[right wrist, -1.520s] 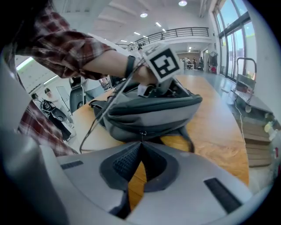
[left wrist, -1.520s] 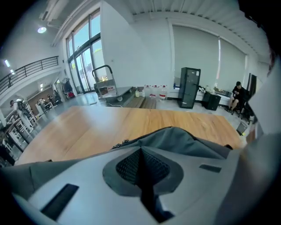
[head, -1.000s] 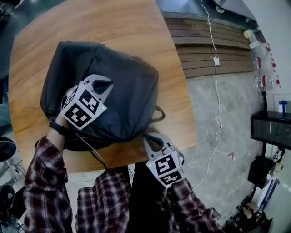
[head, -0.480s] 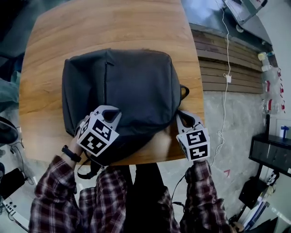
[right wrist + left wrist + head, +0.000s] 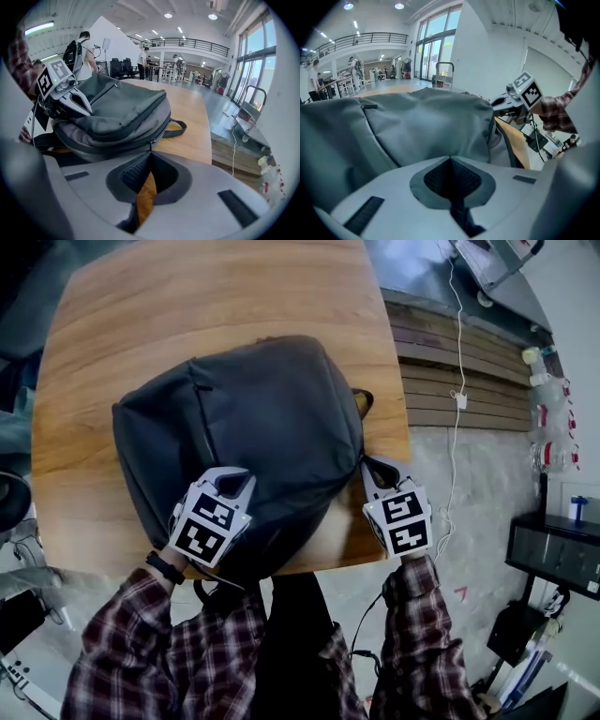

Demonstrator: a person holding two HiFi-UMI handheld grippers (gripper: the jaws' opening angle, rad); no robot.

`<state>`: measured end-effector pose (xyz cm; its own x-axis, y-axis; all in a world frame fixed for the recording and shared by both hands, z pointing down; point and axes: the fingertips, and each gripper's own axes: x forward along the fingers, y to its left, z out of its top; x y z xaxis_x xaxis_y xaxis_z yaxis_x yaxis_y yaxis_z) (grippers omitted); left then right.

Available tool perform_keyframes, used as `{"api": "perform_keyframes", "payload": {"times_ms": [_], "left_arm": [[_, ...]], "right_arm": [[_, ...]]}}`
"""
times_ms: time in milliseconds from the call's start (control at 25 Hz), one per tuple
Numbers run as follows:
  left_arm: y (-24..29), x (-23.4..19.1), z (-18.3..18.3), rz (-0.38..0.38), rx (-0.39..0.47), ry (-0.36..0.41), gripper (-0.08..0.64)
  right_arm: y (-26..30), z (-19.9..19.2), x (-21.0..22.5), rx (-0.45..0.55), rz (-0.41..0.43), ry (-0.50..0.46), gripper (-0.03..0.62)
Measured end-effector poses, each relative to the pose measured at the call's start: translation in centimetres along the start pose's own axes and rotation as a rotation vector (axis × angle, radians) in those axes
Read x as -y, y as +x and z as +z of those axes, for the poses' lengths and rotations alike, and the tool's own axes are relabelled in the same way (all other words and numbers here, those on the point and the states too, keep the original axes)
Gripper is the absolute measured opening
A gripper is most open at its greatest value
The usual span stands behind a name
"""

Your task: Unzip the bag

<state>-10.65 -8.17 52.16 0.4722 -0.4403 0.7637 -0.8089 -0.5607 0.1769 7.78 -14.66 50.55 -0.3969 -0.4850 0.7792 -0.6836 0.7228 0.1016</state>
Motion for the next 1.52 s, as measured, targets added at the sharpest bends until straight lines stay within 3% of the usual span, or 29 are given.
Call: {"api": "perform_keyframes", "payload": {"times_ms": [520, 840, 1160, 1280, 1520], "left_arm": [[1.4, -0.8, 1.7, 0.058, 0.014, -0.079, 0.007], [4.2, -0.7, 5.8, 0.060, 0.028, -0.188, 0.006], [5.0, -0.3, 7.5, 0.044, 0.038, -0.157, 0.006], [4.2, -0.1, 7.9, 0.022, 0.095, -0.147, 0.006], [-1.7, 0.7, 9.3, 0.030, 0.366, -0.156, 0.008]], "right_arm": [[-2.7, -0.5, -14.8, 0.002, 0.142, 0.000, 0.011], [-1.7, 0.8, -16.1, 0.004, 0.159, 0.033, 0.011], [-1.7, 1.0, -15.8, 0.042, 0.158, 0.104, 0.011], [-2.8, 0.8, -15.4, 0.081, 0.160, 0.185, 0.011], [-6.6, 1.3, -12.3, 0.181, 0.122, 0.316, 0.011]]}}
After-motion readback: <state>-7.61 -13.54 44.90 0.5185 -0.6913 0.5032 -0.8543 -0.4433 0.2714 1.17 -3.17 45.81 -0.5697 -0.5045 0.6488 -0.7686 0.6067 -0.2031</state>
